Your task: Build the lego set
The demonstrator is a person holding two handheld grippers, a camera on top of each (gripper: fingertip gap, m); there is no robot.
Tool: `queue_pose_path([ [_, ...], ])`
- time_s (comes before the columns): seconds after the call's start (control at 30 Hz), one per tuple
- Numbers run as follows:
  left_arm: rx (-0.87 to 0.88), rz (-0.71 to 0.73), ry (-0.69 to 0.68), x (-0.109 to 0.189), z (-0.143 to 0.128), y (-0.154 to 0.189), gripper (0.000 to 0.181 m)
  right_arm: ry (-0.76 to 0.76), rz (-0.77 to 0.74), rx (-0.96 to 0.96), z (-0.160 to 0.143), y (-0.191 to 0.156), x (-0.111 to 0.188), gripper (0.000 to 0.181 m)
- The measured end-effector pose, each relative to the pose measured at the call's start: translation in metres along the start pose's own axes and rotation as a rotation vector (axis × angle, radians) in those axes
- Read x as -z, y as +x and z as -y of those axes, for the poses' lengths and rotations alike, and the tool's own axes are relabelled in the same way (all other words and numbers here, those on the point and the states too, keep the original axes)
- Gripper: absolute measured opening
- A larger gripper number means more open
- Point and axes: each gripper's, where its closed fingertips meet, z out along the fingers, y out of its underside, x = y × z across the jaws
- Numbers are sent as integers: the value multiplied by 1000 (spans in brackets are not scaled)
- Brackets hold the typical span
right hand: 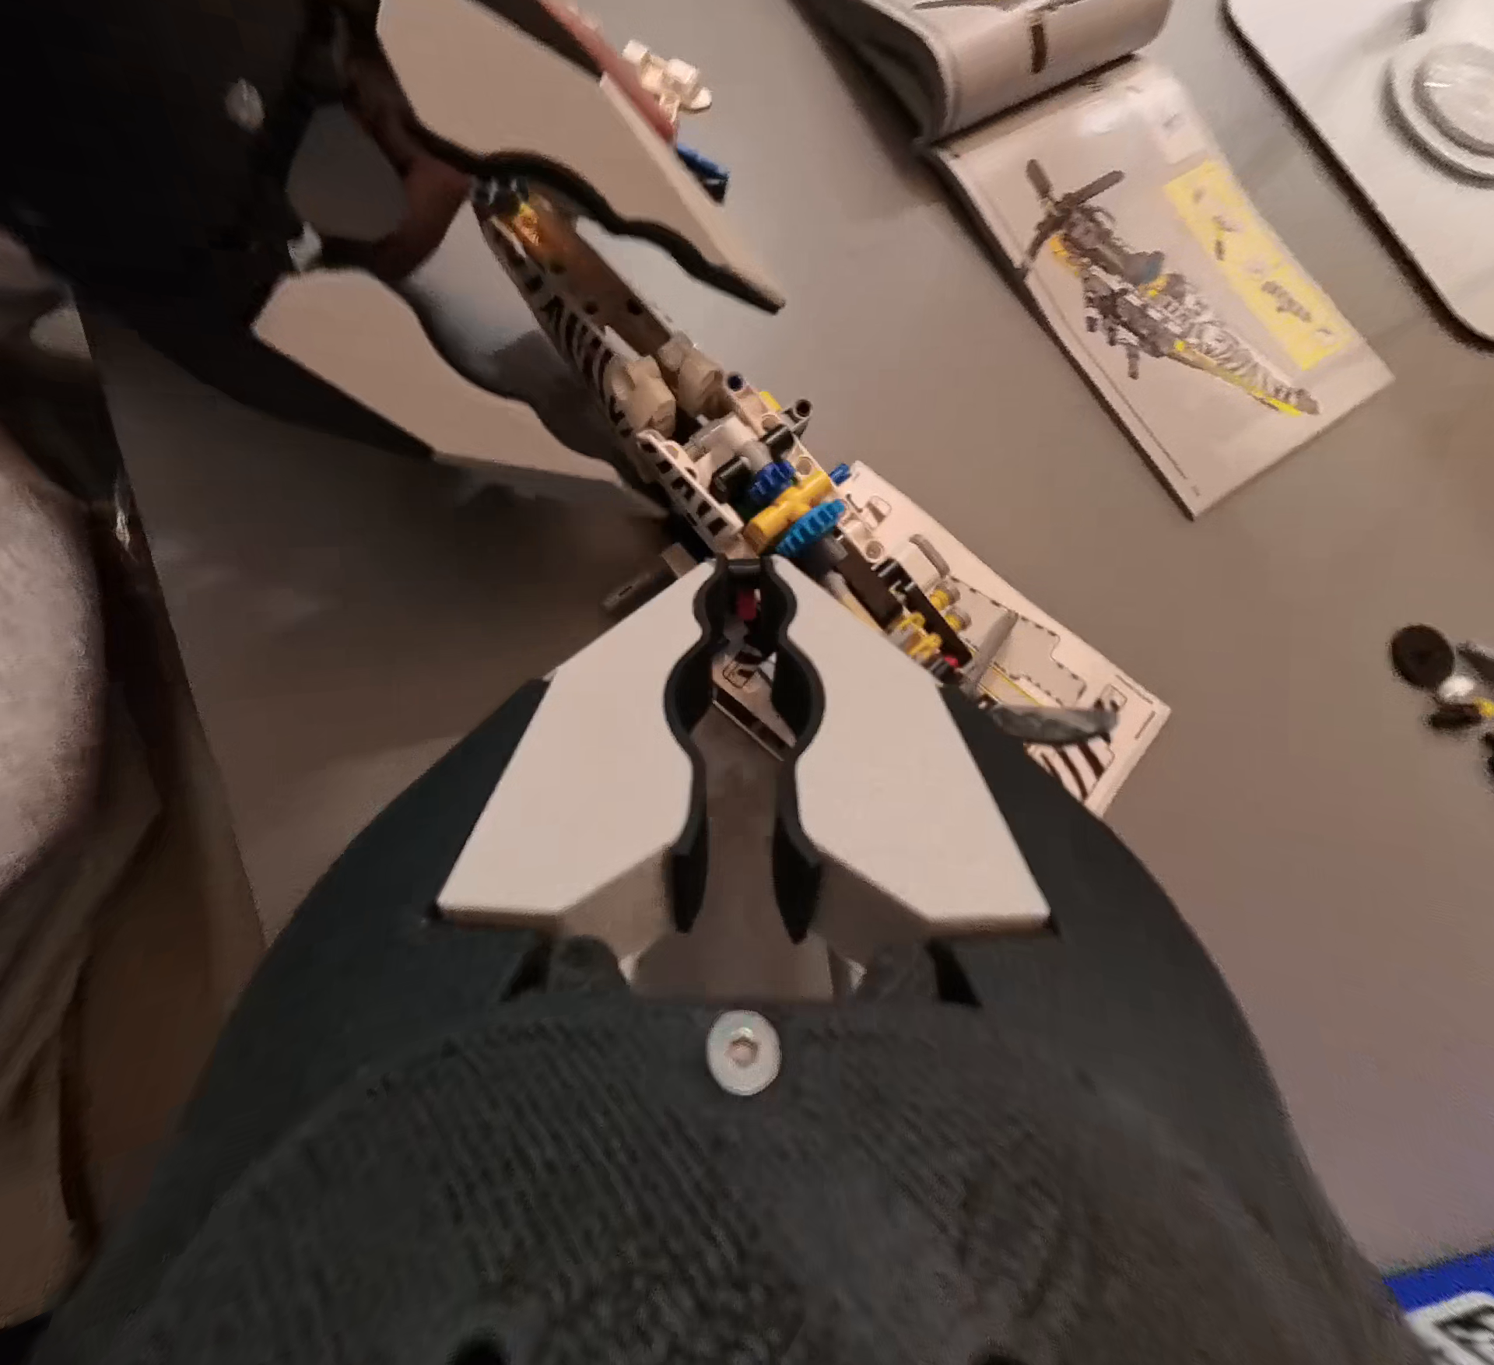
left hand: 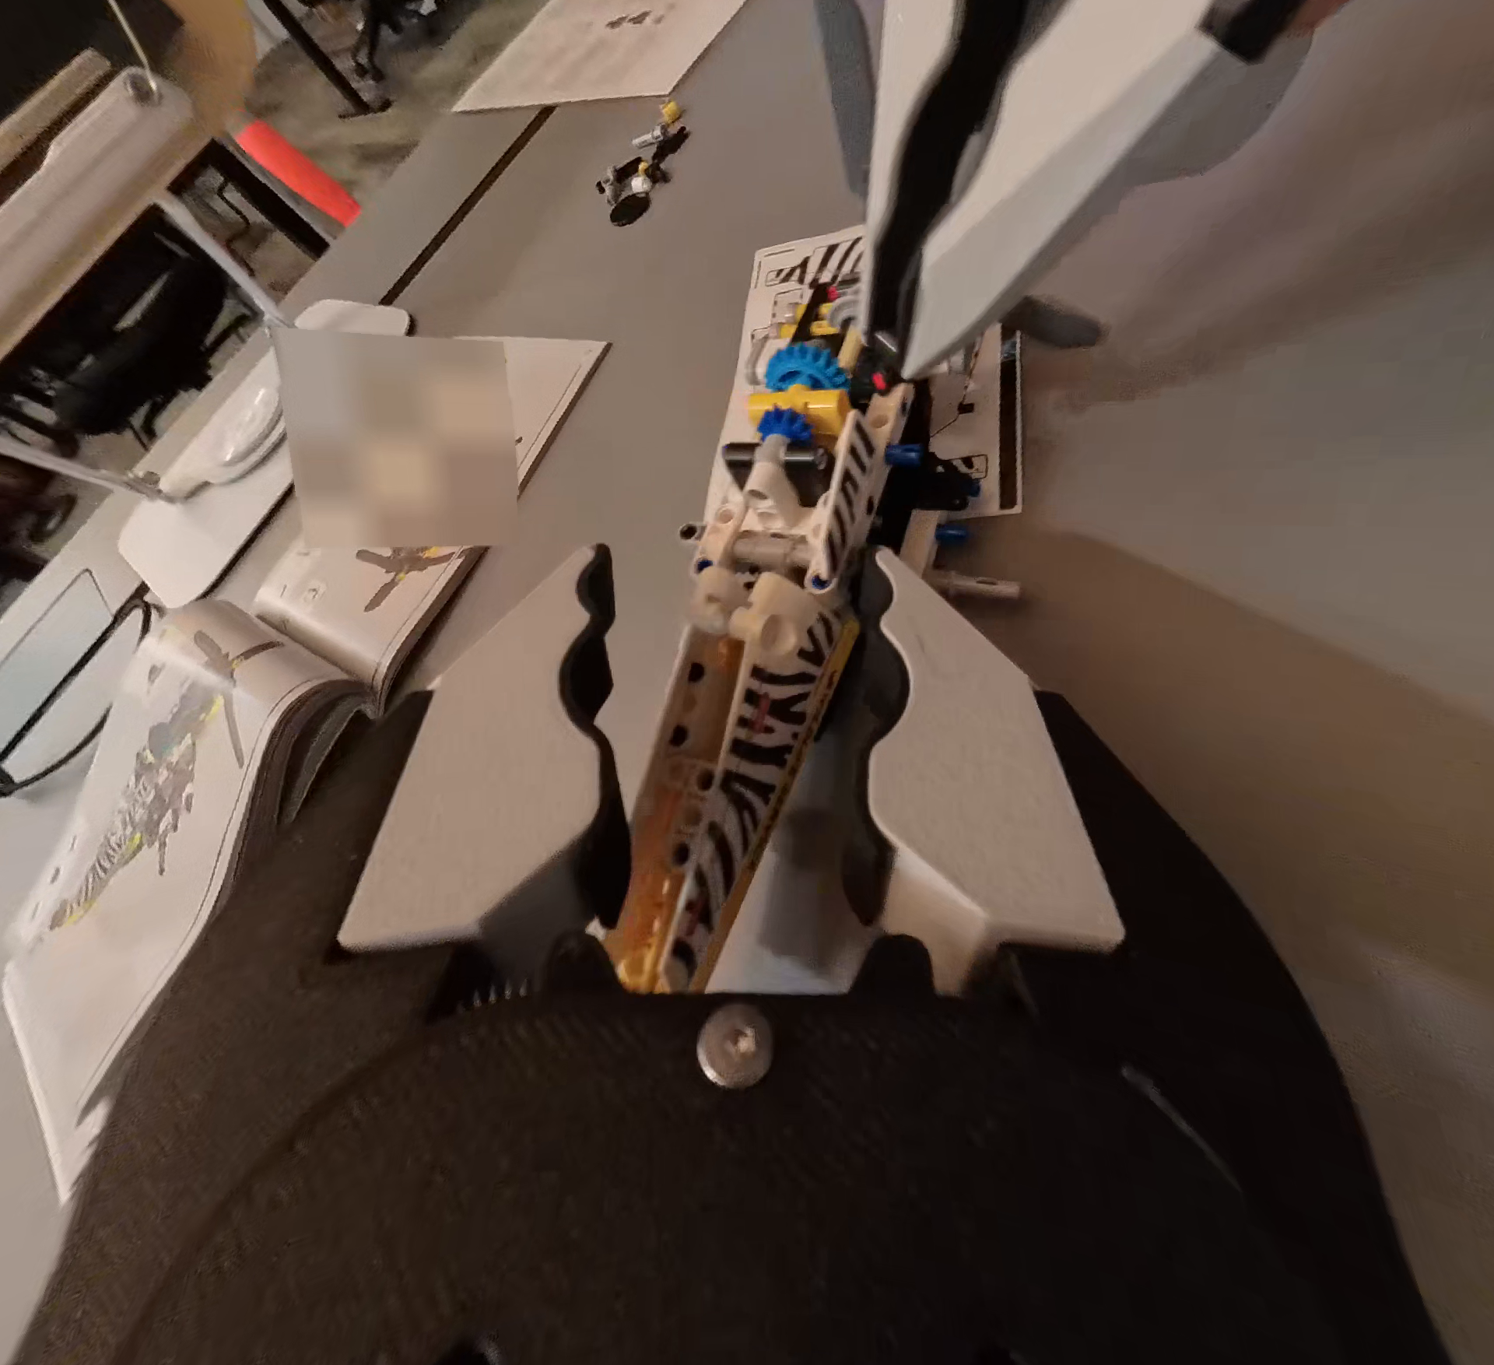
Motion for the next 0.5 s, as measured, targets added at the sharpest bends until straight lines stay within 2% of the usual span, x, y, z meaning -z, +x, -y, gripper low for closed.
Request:
queue_pose_path([
  [0.13,73,26,7,4,-4,-23,65,-75,19,71,-1,-2,-9,5],
  [0.3,115,63,-9,-1,-19,-45,60,-71,12,54,14,2,-9,5],
  [0.4,148,72,0,0,-21,-50,62,-37,5,-24,26,9,-7,5],
  [0.5,146,116,40,2,-16,-54,60,-8,79,-183,36,7,-8,5],
])
